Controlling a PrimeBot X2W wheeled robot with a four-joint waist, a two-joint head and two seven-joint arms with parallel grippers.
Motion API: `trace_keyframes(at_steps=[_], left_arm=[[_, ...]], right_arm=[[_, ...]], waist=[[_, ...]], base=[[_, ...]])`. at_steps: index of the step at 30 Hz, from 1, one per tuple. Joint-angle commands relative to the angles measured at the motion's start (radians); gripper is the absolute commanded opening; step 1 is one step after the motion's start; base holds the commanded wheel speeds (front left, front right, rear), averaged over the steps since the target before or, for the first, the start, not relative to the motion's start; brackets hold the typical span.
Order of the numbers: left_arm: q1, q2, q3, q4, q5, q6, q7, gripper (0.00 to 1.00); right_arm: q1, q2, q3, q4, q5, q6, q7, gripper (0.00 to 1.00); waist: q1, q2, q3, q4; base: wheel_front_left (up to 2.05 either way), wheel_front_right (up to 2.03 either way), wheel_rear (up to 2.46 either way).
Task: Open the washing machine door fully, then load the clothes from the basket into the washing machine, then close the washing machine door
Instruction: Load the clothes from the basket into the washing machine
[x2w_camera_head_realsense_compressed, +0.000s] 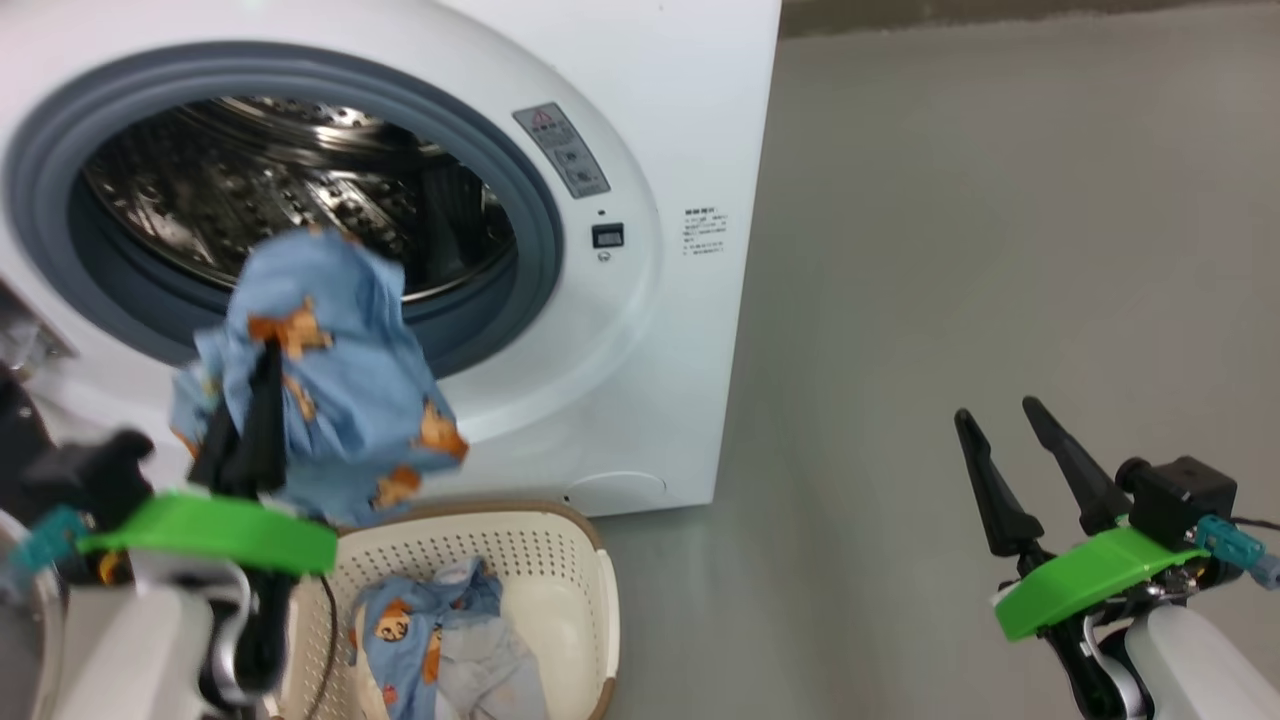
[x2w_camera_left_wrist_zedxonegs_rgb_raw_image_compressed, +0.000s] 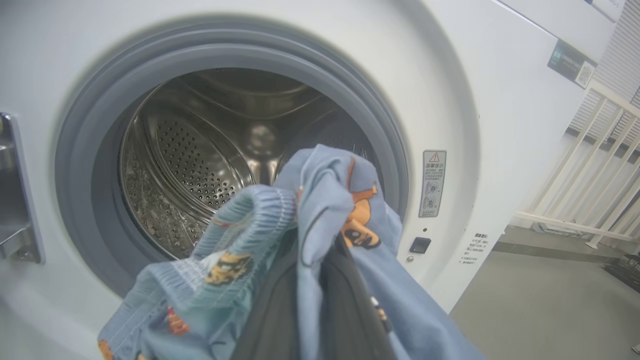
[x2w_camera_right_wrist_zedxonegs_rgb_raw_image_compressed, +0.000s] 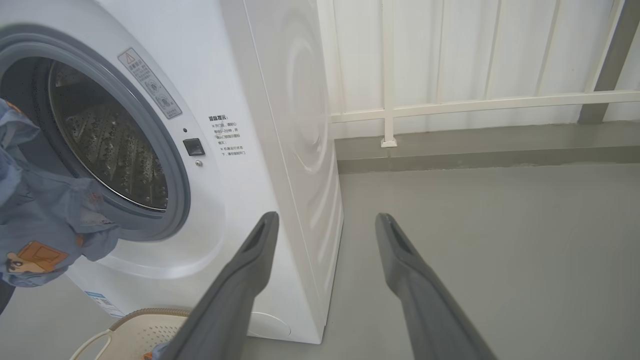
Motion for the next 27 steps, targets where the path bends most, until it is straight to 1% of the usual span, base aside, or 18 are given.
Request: trace_keyframes(at_steps=[1, 4, 7, 9, 10, 15, 21, 27], left_arm=[[-0.065, 0.036, 0.041, -0.022, 0.015, 0.006, 0.002, 0.0], [-0.135, 0.051, 0.041, 0.011, 0.025, 0.005, 0.019, 0.0], [-0.212, 0.068, 0.04, 0.075, 0.036, -0.001, 0.033, 0.0], [-0.267, 0.076, 0.037, 0.135, 0.042, -0.008, 0.042, 0.0], [-0.351, 0.079, 0.041, 0.239, 0.037, -0.023, 0.053, 0.0], [-0.484, 0.105, 0.05, 0.411, 0.045, -0.046, 0.038, 0.0], [-0.65, 0.128, 0.034, 0.569, 0.067, -0.069, 0.037, 0.0], [-0.804, 0.157, 0.015, 0.672, 0.092, -0.088, 0.02, 0.0]], right_arm=[[-0.037, -0.01, 0.016, -0.029, -0.003, 0.004, -0.008, 1.0], [-0.051, -0.009, 0.017, -0.035, -0.009, 0.004, -0.008, 1.0], [-0.07, -0.009, 0.019, -0.042, -0.018, 0.004, -0.008, 1.0], [-0.083, -0.011, 0.02, -0.044, -0.023, 0.004, -0.008, 1.0], [-0.106, -0.01, 0.023, -0.052, -0.034, 0.004, -0.008, 1.0], [-0.143, 0.001, 0.028, -0.069, -0.048, 0.004, -0.008, 1.0], [-0.167, 0.021, 0.022, -0.089, -0.065, 0.004, -0.008, 1.0], [-0.197, 0.046, 0.017, -0.112, -0.088, 0.004, -0.008, 1.0]], waist=[[-0.0001, -0.0001, 0.026, -0.016], [-0.0001, -0.0001, 0.067, -0.031], [-0.0001, -0.0001, 0.117, -0.048], [-0.0001, -0.0001, 0.155, -0.058], [-0.0001, -0.0001, 0.21, -0.079], [-0.0001, -0.0001, 0.295, -0.129], [-0.0001, -0.0001, 0.416, -0.162], [-0.0001, -0.0001, 0.523, -0.192]], base=[[0.0, 0.0, 0.0], [0.0, 0.0, 0.0], [0.0, 0.0, 0.0], [0.0, 0.0, 0.0], [0.0, 0.0, 0.0], [0.0, 0.0, 0.0], [0.0, 0.0, 0.0], [0.0, 0.0, 0.0]])
